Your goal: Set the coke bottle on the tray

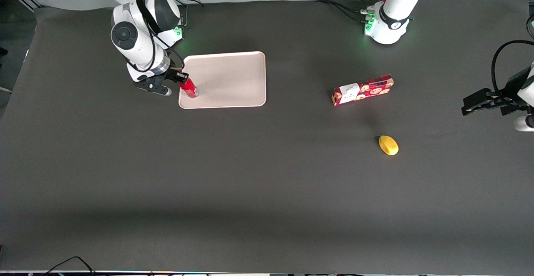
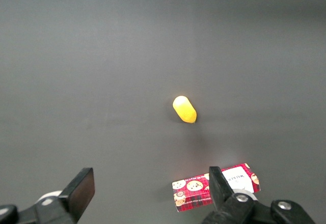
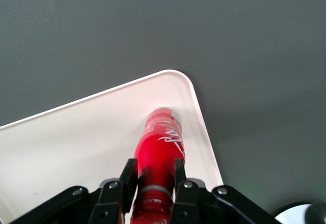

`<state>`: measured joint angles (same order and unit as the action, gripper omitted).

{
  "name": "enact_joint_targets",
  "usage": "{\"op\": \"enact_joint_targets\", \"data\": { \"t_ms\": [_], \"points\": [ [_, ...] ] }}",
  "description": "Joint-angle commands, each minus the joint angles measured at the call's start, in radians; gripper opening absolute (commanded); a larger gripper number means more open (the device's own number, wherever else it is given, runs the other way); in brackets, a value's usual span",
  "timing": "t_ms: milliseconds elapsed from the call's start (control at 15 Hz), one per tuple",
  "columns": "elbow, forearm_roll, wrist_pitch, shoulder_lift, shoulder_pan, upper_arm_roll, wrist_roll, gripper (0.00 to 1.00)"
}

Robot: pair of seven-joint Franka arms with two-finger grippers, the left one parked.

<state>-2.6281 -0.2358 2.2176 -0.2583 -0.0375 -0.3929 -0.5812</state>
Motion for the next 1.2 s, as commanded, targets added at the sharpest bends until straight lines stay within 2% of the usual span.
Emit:
{"op": "enact_joint_targets", "data": {
  "t_ms": [0,133,467,733,800,1000,1133],
  "points": [
    [0.034,-0.011,0.008,0.033,0.008,0.006,0.006,0.69],
    [0.065,-0.010,0.007,0.047,0.011,0.008,0.003,1.00],
    [0.140,-0.010,-0.012,0.065,0.015,0.008,-0.006,1.00],
    [0.281,-0.007,-0.108,0.071,0.016,0.049,-0.009,1.00],
    [0.330,0.012,-0.140,0.080,0.016,0.075,-0.008,1.00],
    [0.507,0.124,-0.277,0.134,0.016,0.156,0.003,1.00],
    [0.673,0.128,-0.335,0.213,0.016,0.218,0.004,1.00]
  ]
}}
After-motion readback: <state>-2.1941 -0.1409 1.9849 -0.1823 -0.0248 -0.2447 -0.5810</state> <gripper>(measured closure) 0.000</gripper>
